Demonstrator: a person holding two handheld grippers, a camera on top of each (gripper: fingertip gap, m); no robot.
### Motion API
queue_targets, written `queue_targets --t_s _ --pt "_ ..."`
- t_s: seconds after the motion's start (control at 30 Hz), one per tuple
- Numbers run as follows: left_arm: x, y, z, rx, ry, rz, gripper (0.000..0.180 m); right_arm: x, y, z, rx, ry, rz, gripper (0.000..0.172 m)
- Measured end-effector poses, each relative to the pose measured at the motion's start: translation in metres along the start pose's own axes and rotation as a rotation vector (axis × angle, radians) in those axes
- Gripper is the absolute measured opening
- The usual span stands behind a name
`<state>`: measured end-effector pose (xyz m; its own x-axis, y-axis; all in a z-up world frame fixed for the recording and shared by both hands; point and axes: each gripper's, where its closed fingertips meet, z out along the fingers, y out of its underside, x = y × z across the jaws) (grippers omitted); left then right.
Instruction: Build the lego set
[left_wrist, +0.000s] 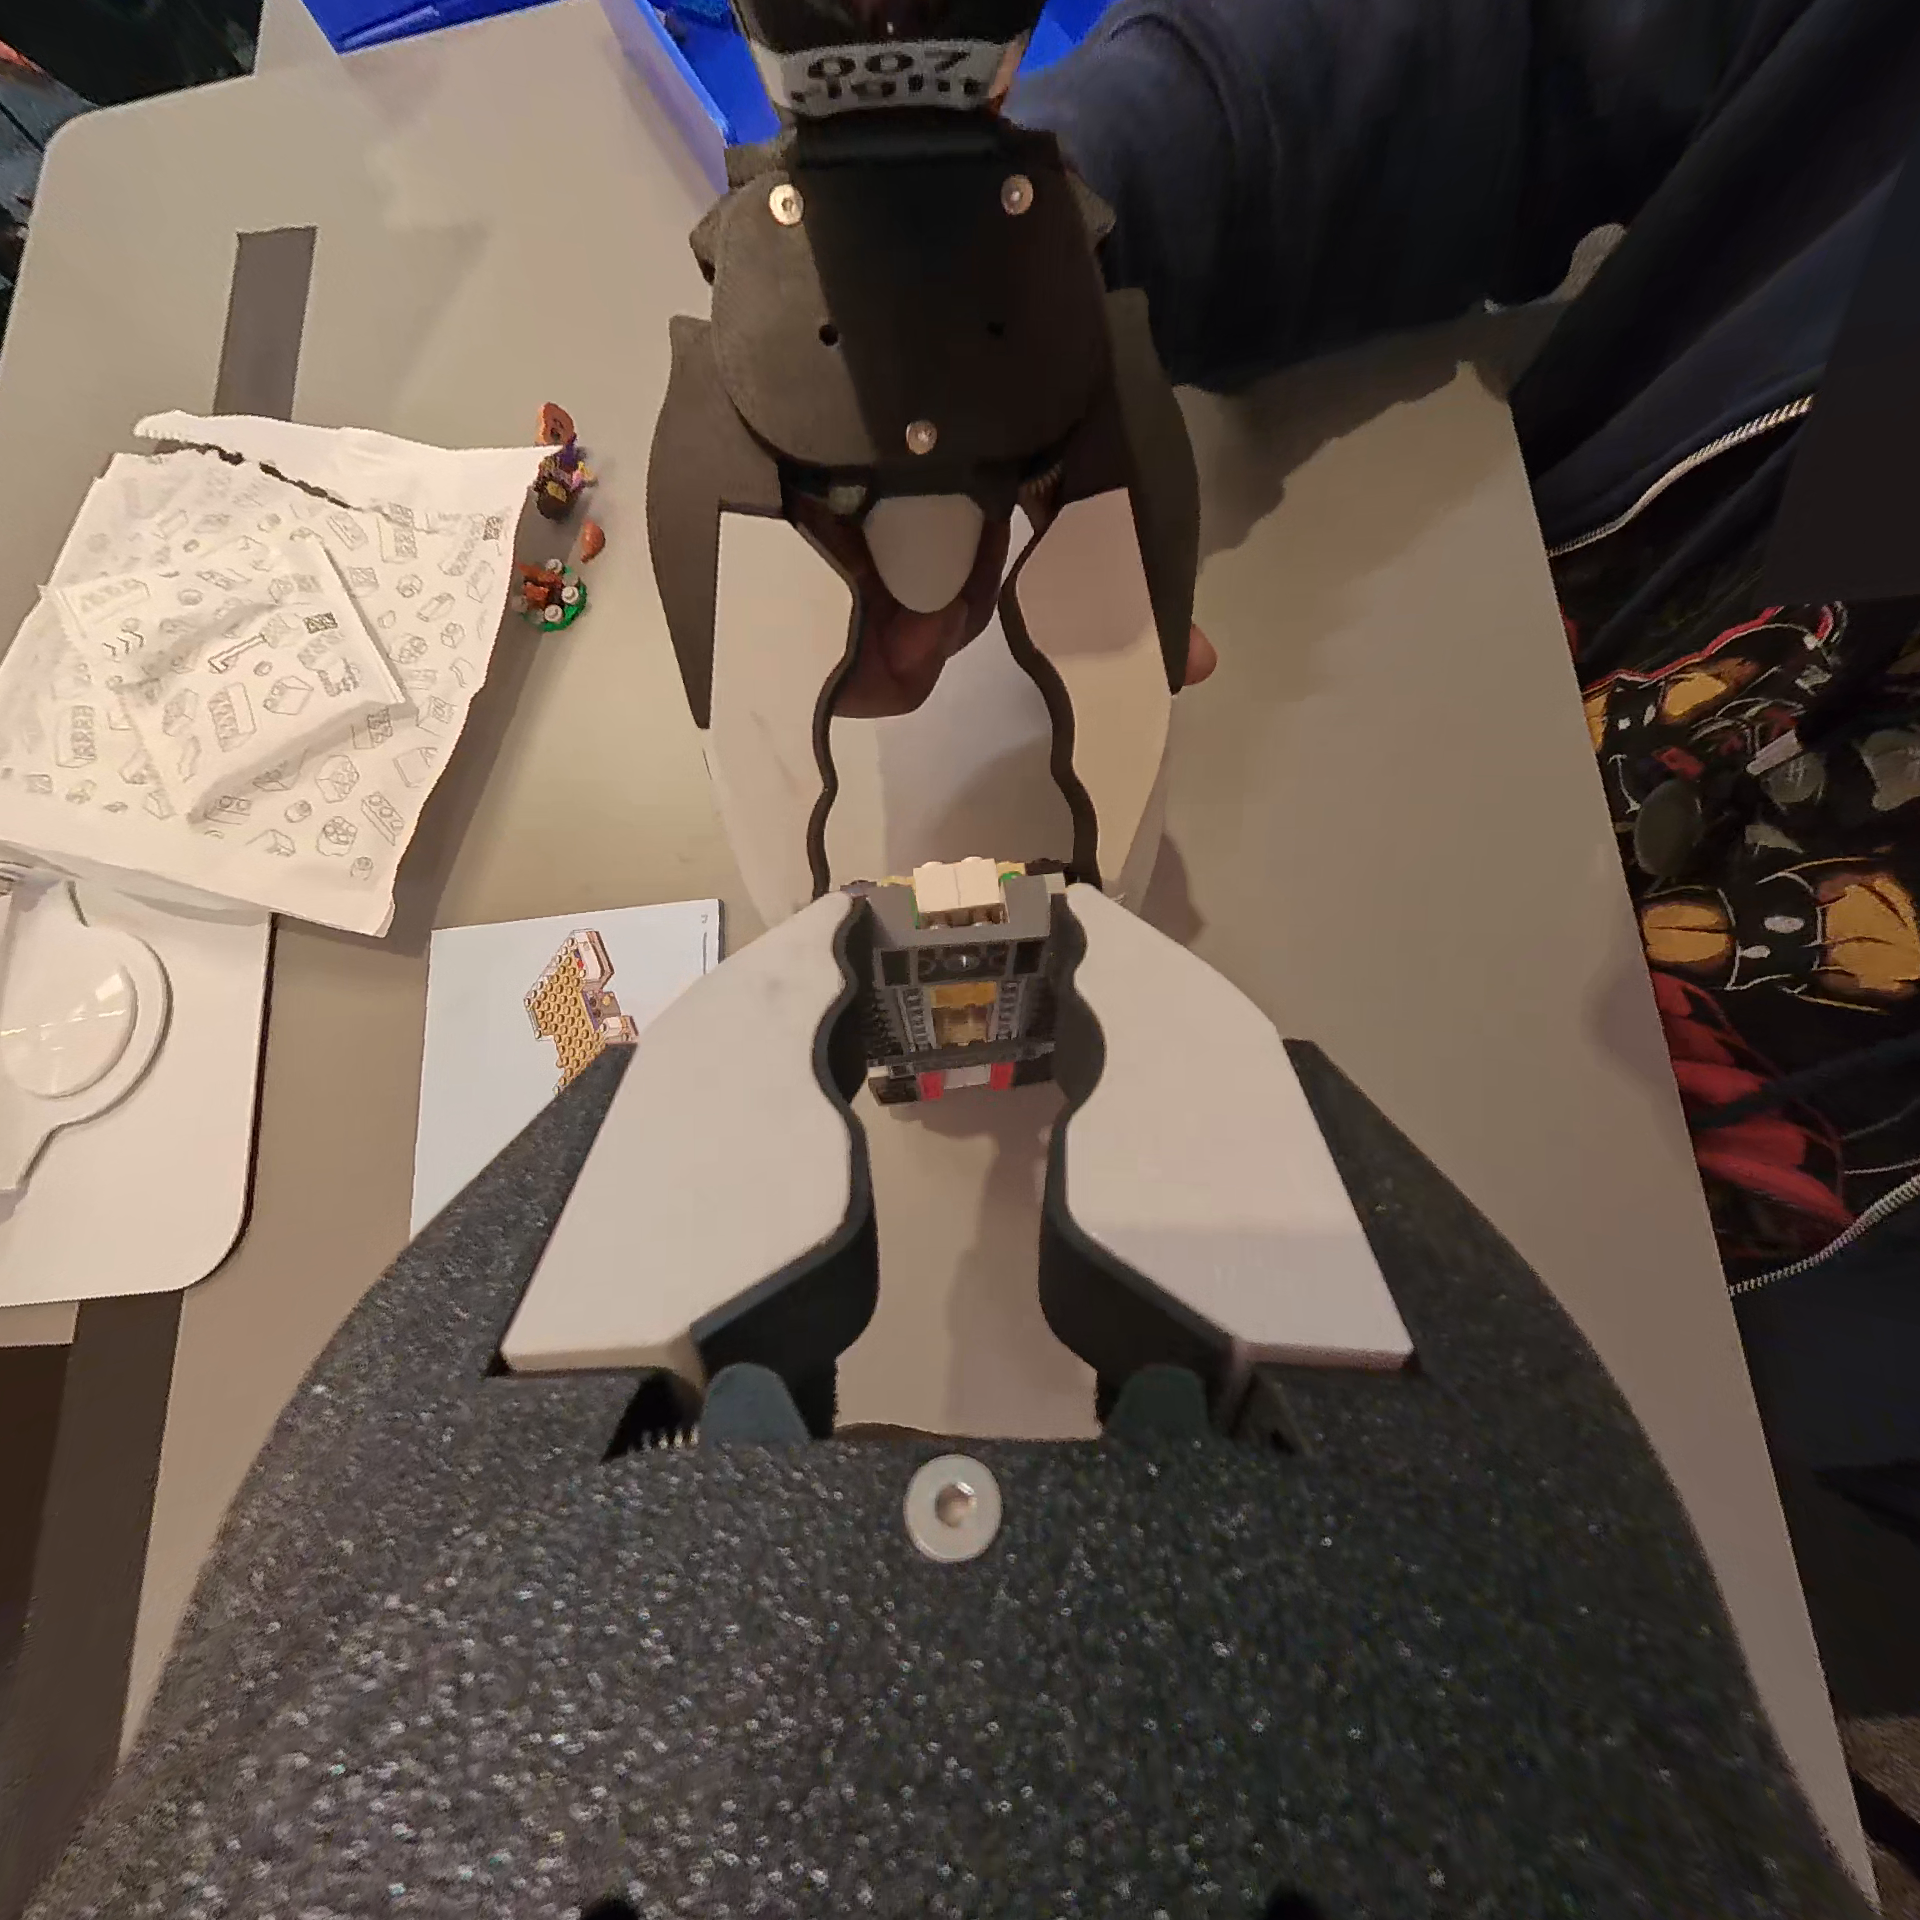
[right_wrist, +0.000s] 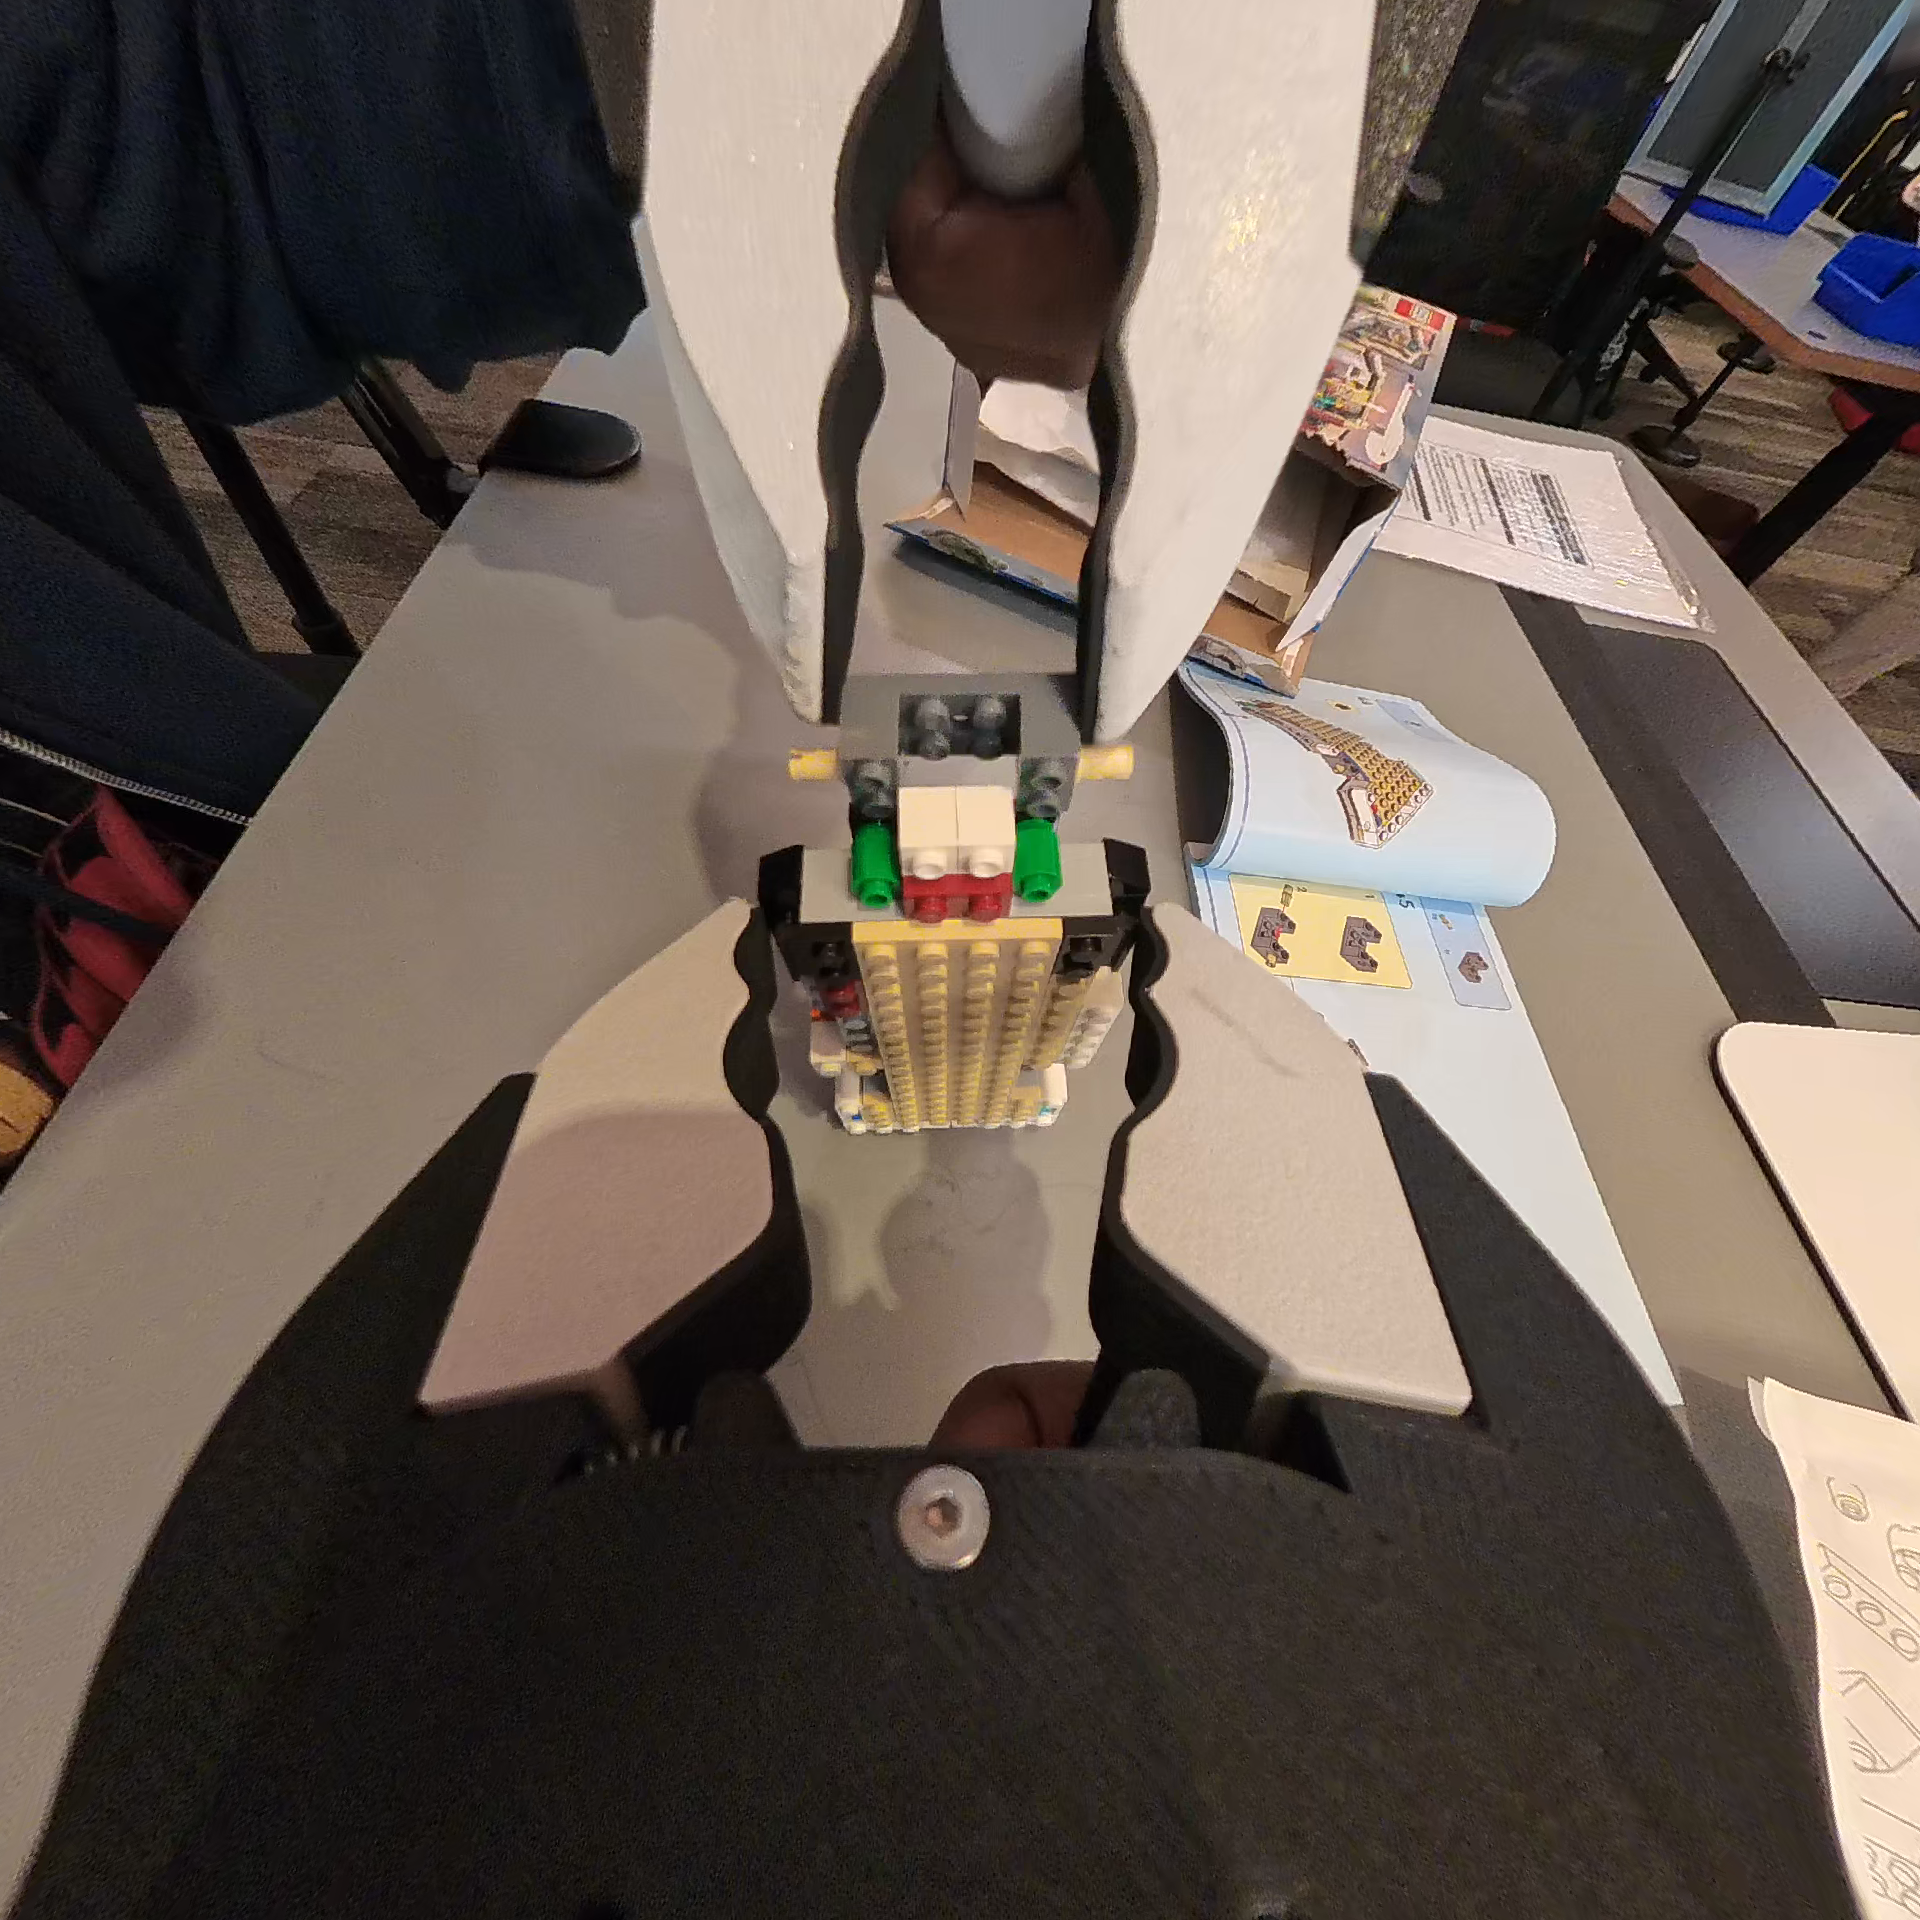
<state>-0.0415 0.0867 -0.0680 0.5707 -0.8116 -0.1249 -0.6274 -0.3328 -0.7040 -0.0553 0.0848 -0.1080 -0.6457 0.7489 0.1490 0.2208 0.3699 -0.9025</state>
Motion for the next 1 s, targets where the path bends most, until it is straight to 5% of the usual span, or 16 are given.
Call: queue_targets --t_s 1.0 --pt "-0.0015 -0.0071 0.0082 0.251 -0.022 0.026 0.033 0.0001 0.0009 0.0013 0.022 -0.019 0.012 0.066"
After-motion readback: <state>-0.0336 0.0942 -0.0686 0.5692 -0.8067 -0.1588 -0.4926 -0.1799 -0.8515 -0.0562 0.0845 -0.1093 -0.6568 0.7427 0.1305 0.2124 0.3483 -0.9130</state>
